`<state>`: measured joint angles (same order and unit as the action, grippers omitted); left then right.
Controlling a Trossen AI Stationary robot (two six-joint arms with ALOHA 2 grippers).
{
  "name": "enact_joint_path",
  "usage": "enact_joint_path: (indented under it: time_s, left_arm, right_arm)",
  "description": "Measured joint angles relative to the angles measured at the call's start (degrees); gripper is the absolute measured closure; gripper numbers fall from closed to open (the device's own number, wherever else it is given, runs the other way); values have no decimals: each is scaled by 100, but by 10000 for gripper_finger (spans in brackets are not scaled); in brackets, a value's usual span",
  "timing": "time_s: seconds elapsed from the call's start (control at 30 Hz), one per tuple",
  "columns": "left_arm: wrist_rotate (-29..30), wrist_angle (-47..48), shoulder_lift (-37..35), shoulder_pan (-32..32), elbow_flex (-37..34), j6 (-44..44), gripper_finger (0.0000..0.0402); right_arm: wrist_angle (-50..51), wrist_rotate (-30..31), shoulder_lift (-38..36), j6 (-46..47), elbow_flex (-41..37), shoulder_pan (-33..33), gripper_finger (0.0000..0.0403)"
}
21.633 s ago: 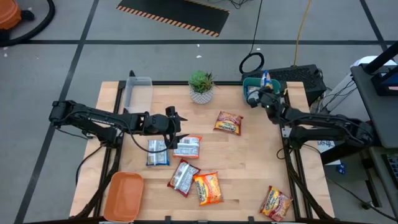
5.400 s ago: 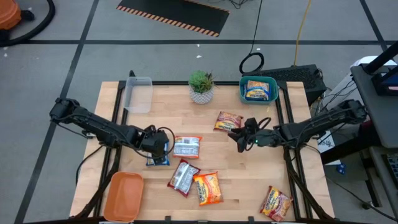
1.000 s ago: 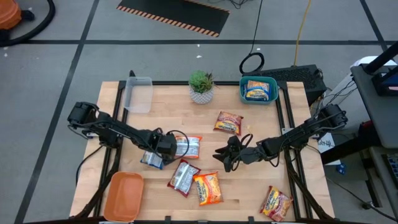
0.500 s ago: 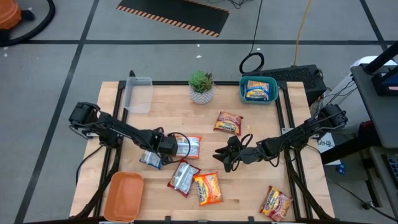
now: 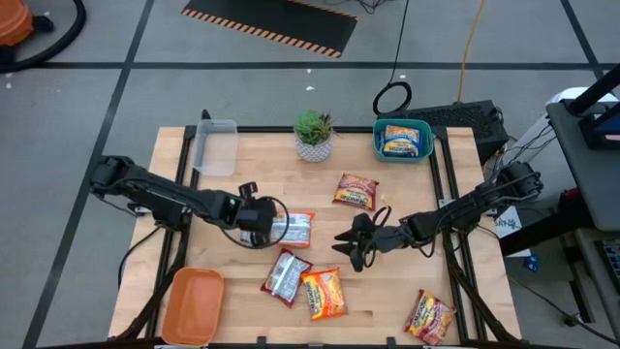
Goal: Sort Maruchan noodles
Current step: Put the blue noodle pack into the green bin
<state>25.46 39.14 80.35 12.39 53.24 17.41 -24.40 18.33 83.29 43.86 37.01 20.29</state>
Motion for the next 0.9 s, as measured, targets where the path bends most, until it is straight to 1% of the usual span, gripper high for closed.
enact_joint_path:
  time_s: [0.1,0.13,0.2,0.3,0.37,0.43,0.6,0.63,0.67,0.8,0.87,0.9]
  left_arm:
    - [55,-100,-182,0,225,-445,386]
    - [67,-229,-214,0,277,-598,393]
    - [63,-373,-273,0,332,-848,395]
    - [67,-727,-293,0,458,-1309,398]
    - [67,-810,-321,0,511,-1615,398]
    - [65,-1108,-319,-13,557,-1924,399]
    - [-60,-1427,-319,-54,692,-2577,399]
    - [-181,-1486,-322,-67,707,-2700,400]
    - [-392,-1581,-323,-95,712,-2817,400]
    - [-1287,-1916,-321,-205,712,-3389,400]
    - [-1710,-1998,-321,-221,712,-3853,400]
    - [-1937,-2005,-321,-223,712,-4129,400]
  right_arm:
    - [39,-275,-3,-525,0,-120,245]
    - [73,-388,0,-721,-1,-158,245]
    - [69,-610,-1,-1062,-1,-238,245]
    - [104,-768,-1,-1466,-2,-353,245]
    - [24,-785,0,-1692,-2,-448,245]
    - [-44,-786,-1,-1957,0,-567,245]
    - [-164,-759,-45,-3141,0,-988,245]
    - [-191,-733,-47,-3280,0,-1085,245]
    - [-175,-642,-51,-3344,0,-1166,245]
    - [-151,-639,-175,-3435,0,-1483,245]
    - [-75,-724,-266,-3457,-2,-1617,242]
    - [-64,-882,-306,-3473,-2,-1673,237]
